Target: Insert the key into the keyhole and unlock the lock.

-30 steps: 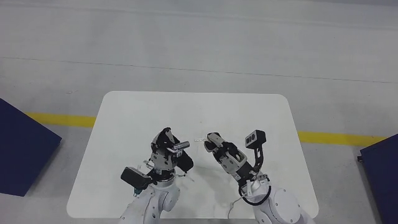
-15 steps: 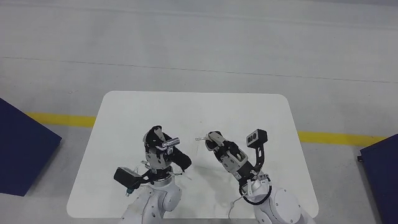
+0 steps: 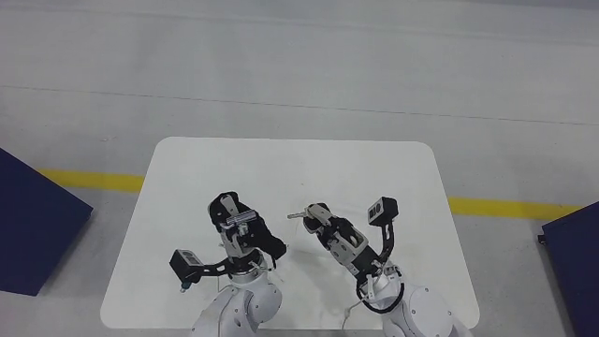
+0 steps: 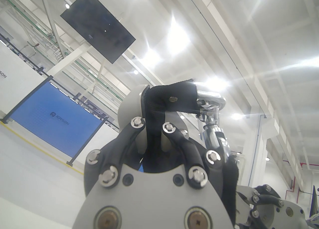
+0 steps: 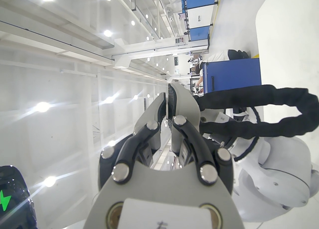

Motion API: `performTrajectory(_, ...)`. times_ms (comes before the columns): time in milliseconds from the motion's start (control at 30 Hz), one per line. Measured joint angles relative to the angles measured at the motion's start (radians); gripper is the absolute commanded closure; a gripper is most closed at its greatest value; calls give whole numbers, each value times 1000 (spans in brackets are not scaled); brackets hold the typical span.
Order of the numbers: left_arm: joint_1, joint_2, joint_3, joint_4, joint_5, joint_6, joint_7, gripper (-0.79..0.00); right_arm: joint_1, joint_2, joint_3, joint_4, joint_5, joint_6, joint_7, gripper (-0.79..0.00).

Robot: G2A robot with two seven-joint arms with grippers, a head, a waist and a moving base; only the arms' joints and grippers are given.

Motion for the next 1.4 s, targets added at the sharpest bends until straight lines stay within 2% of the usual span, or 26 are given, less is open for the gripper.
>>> performTrajectory(300, -2, -16, 25, 10, 9, 0, 0, 0, 35, -13, -39, -16, -26, 38, -32, 0)
performTrajectory(633, -2, -17, 27, 7, 10, 1, 1, 0, 36, -14, -40, -18, -24, 39, -37, 0)
performTrajectory(967, -2, -17, 27, 7, 10, 1, 1, 0, 43, -24, -49, -94, 6, 202, -113, 0)
performTrajectory(1400, -2, -17, 27, 7, 10, 1, 1, 0, 54, -34, -66, -122, -14, 265, -131, 0)
